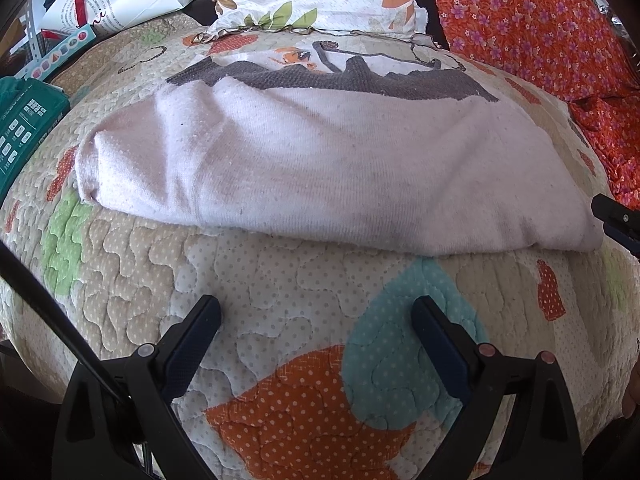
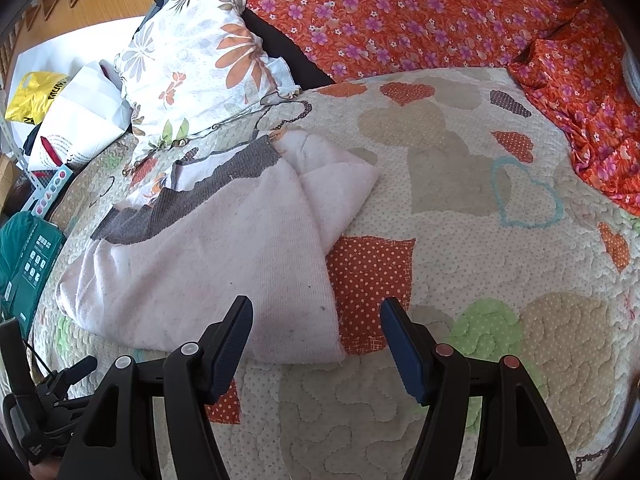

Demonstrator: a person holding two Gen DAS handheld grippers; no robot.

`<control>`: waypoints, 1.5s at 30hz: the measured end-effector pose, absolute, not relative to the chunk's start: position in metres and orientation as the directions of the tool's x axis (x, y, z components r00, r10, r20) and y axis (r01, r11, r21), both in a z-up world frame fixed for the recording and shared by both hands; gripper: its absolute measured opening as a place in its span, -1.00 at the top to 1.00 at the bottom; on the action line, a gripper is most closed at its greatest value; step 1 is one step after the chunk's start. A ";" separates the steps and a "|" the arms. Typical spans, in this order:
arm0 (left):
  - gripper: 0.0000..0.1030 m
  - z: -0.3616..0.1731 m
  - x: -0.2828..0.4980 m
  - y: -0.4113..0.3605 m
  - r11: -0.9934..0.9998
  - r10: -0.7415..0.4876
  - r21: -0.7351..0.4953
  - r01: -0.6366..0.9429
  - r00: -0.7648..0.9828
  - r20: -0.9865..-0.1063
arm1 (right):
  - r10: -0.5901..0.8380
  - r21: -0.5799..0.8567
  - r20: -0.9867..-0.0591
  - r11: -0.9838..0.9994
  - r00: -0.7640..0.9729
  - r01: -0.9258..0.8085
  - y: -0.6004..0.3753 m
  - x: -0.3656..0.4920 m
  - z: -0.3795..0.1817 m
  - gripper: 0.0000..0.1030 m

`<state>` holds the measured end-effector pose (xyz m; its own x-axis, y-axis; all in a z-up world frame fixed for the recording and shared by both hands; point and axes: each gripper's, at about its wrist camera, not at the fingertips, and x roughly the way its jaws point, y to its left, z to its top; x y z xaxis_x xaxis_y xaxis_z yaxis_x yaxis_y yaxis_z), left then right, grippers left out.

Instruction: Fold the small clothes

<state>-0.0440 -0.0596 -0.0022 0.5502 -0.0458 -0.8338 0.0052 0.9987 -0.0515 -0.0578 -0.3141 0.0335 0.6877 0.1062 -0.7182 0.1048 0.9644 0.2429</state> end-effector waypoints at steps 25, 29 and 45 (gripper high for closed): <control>-0.69 0.015 -0.058 -0.043 0.992 -0.118 -0.122 0.029 0.541 -0.833 | 0.093 0.212 -0.732 0.973 0.675 0.096 -0.309 -0.056 0.029 -0.38; -0.69 0.015 -0.059 -0.039 0.992 -0.118 -0.127 0.021 0.540 -0.833 | 0.089 0.209 -0.735 0.973 0.672 0.100 -0.309 -0.056 0.028 -0.38; -0.69 0.014 -0.062 -0.027 0.990 -0.118 -0.144 -0.006 0.538 -0.835 | 0.089 0.212 -0.743 0.971 0.663 0.107 -0.307 -0.056 0.024 -0.40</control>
